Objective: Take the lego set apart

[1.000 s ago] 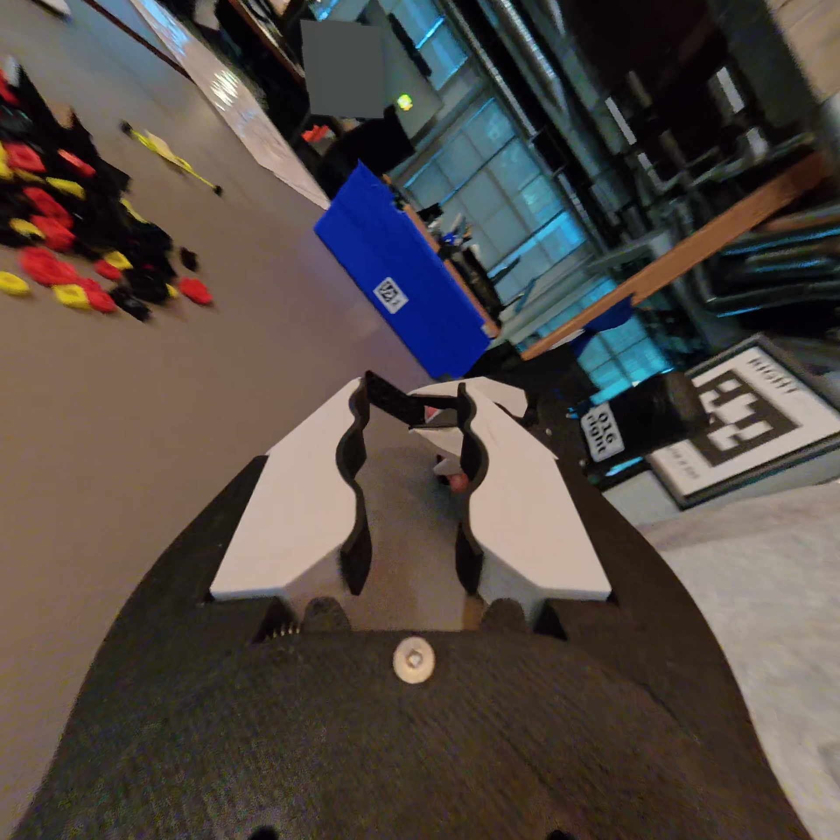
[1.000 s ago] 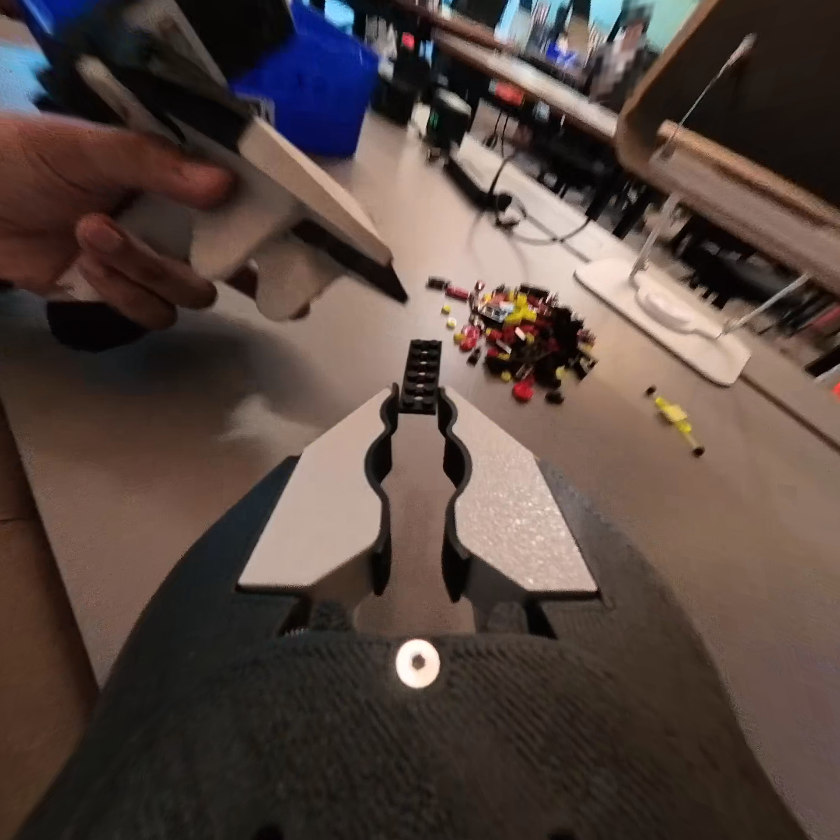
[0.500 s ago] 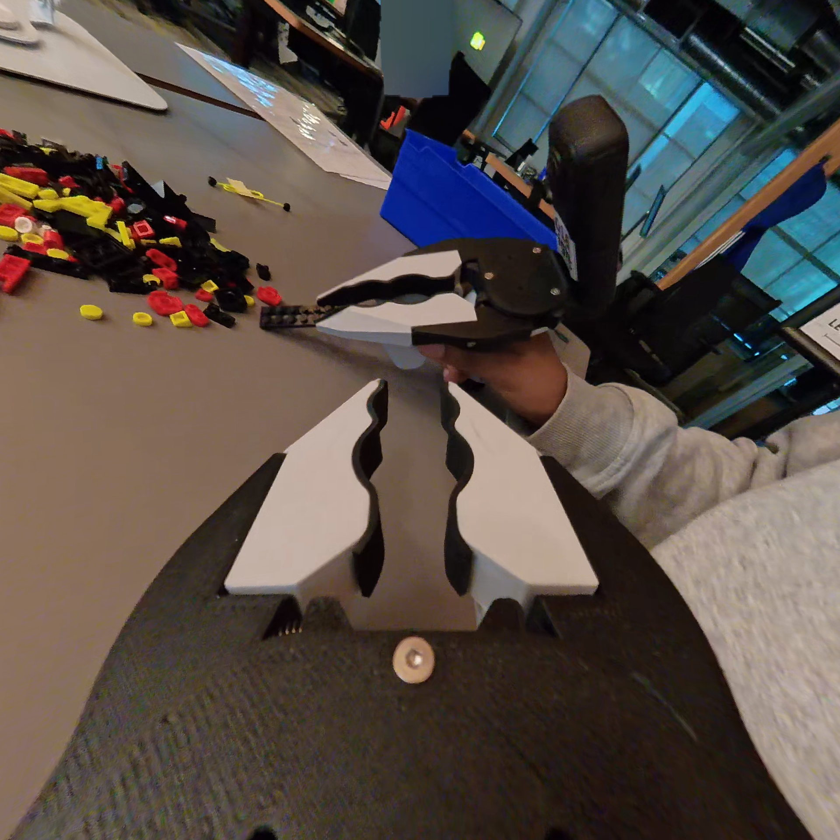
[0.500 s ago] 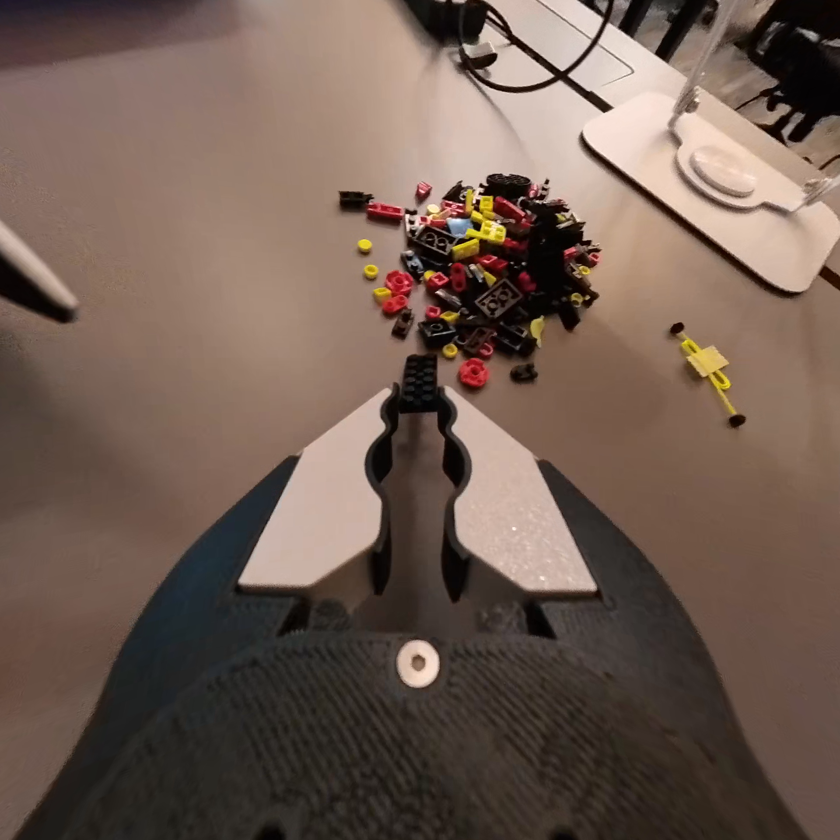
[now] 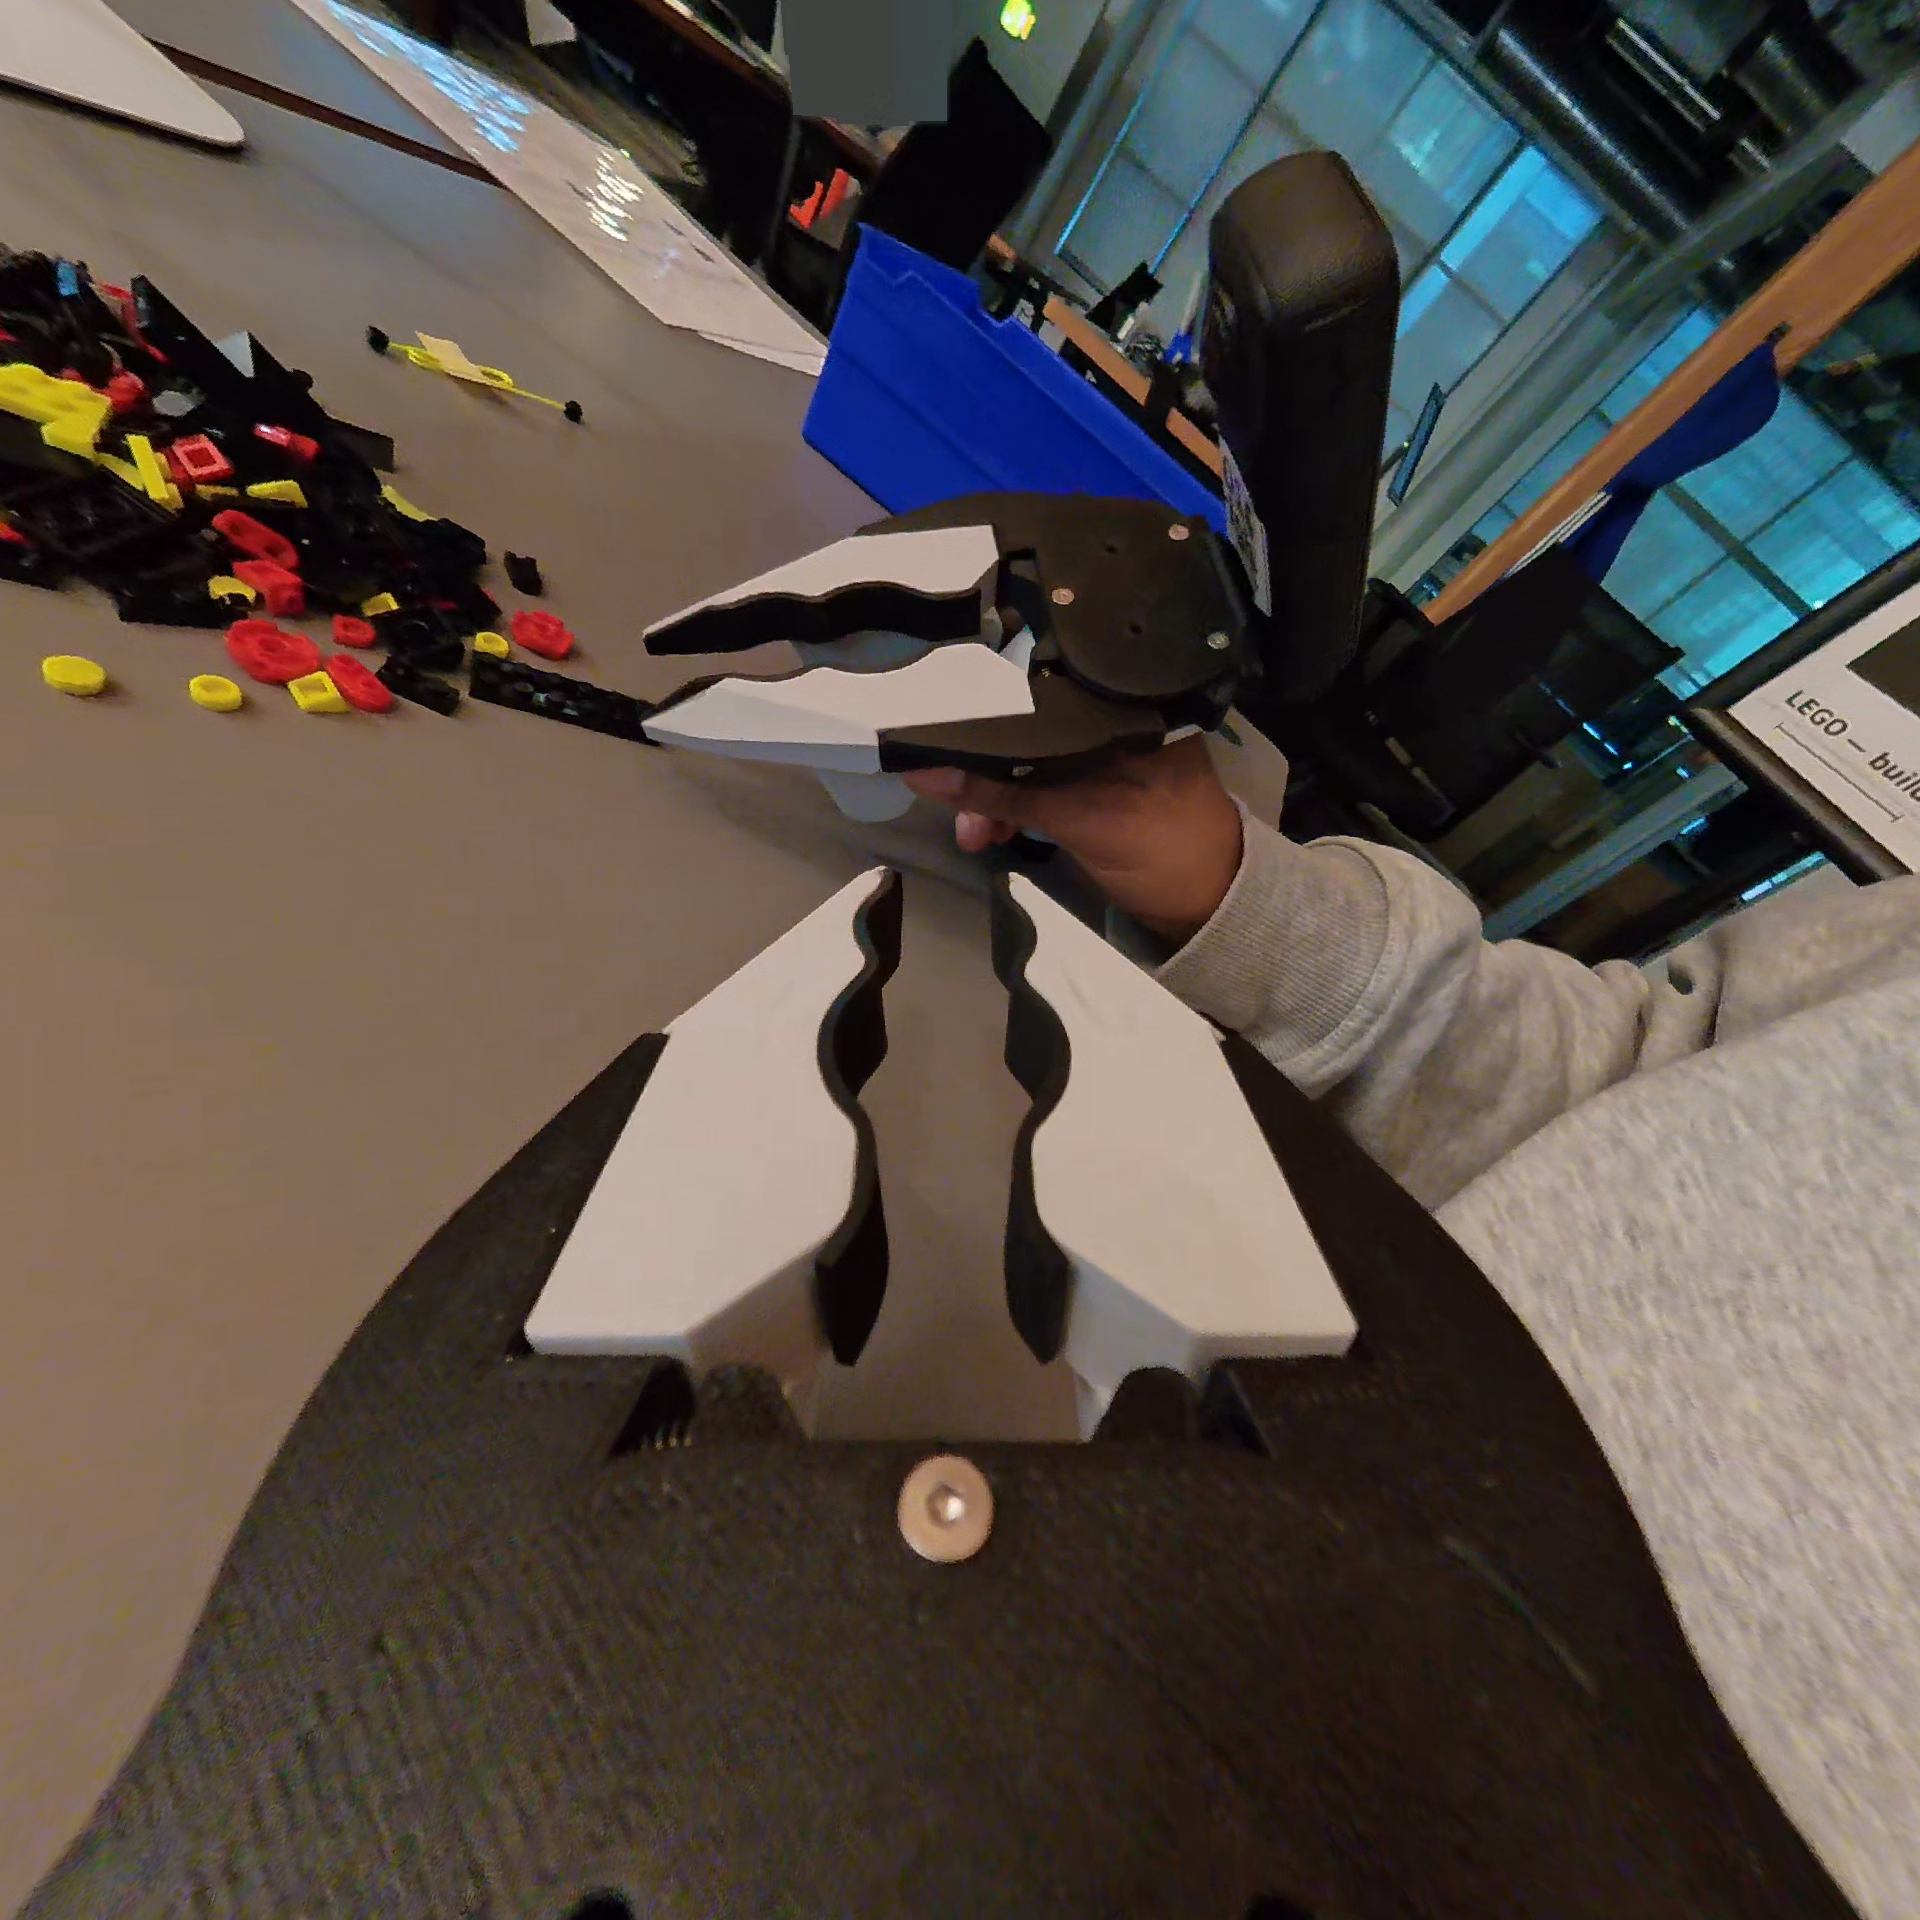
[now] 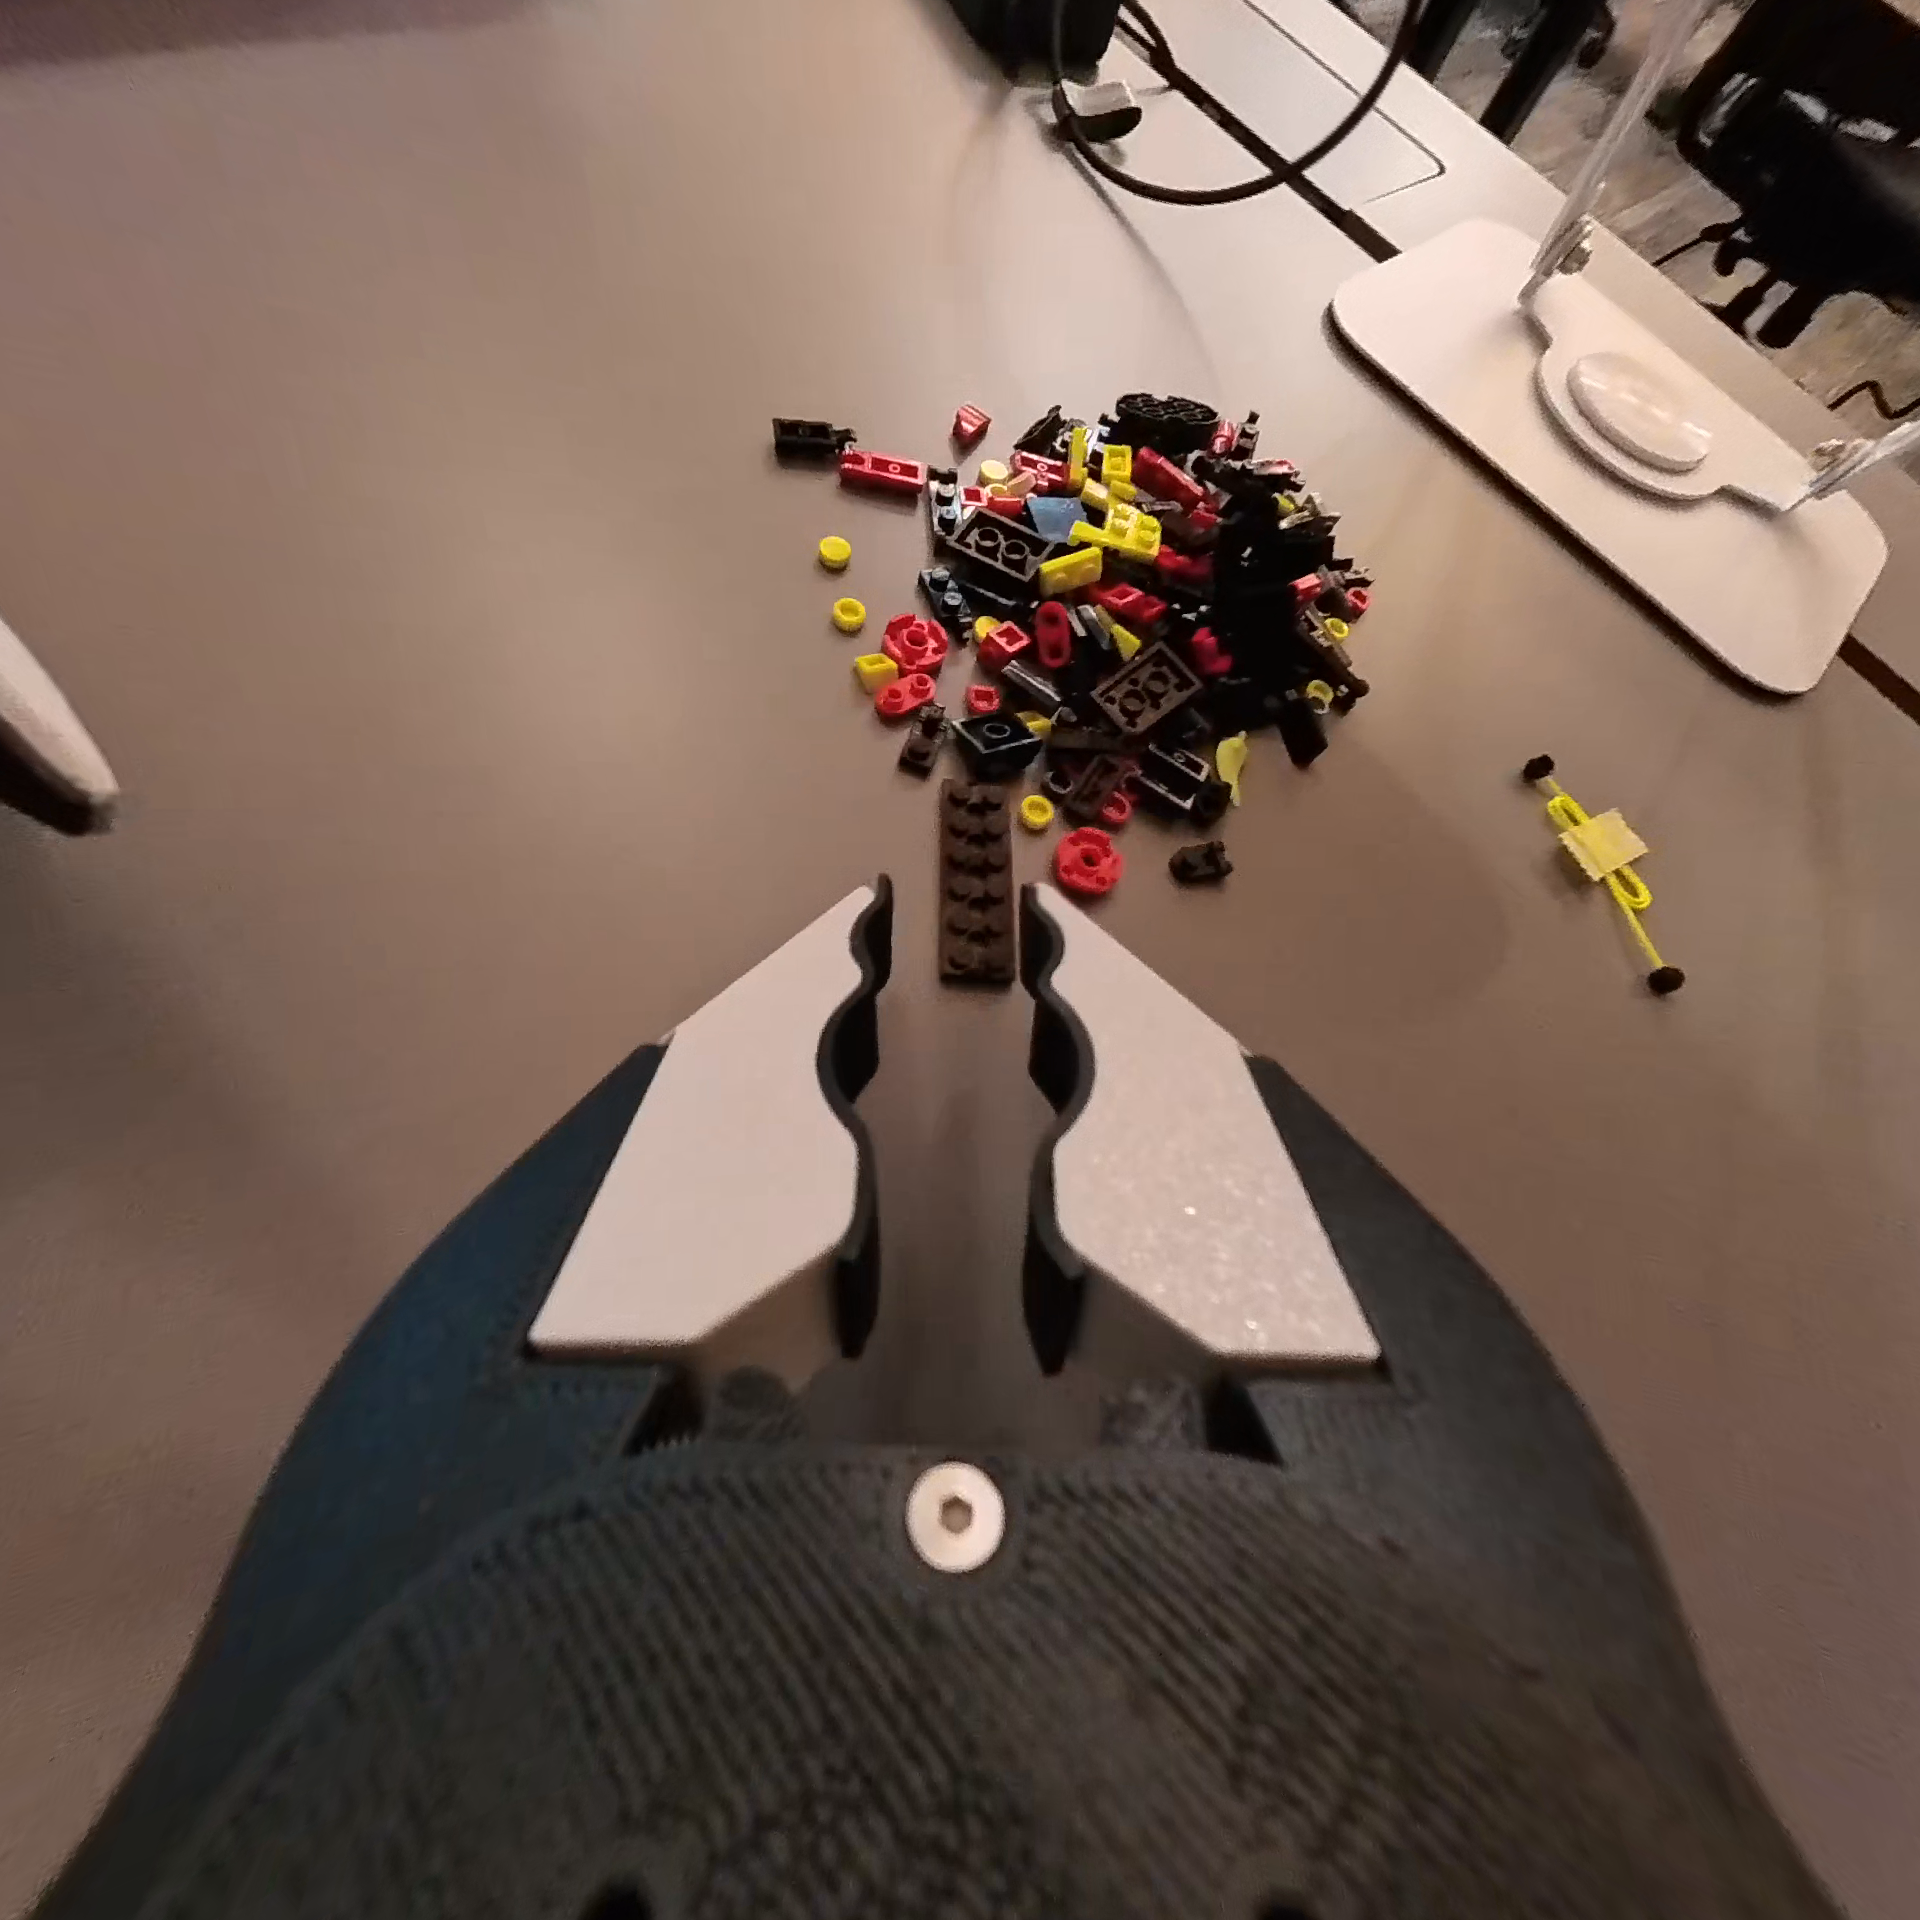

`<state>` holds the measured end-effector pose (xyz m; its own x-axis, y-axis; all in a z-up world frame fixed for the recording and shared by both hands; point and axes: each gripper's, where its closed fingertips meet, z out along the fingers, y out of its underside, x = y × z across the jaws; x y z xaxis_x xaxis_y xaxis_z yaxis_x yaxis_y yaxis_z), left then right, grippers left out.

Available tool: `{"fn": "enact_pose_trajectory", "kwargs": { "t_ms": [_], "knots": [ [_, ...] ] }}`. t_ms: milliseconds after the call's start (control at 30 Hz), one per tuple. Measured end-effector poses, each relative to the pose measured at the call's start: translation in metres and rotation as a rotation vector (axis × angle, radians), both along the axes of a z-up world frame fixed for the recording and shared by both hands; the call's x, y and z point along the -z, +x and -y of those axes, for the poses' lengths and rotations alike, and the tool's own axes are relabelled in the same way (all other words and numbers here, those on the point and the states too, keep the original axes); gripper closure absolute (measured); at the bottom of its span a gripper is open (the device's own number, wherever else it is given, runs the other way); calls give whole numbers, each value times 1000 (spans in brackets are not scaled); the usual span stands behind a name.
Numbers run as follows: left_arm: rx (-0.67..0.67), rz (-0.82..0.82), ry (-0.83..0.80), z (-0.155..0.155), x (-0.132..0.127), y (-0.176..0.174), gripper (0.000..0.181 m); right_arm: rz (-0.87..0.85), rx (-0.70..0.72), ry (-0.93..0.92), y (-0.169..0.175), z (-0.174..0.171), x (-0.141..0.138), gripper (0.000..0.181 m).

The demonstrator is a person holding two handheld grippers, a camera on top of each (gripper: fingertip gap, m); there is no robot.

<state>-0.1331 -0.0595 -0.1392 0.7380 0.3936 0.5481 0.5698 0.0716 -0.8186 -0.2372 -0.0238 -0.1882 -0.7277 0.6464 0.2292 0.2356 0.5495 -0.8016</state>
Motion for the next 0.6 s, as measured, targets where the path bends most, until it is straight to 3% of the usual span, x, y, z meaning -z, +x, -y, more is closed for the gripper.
{"fn": "enact_pose_trajectory", "kwargs": {
  "t_ms": [267, 600],
  "knots": [
    [9, 56, 30, 1, 3, -3, 162, -14, -44, 21, 6, 4, 1, 159],
    [-4, 59, 85, 3, -2, -8, 153, 25, 10, -2, -1, -2, 3, 159]
  ]
}}
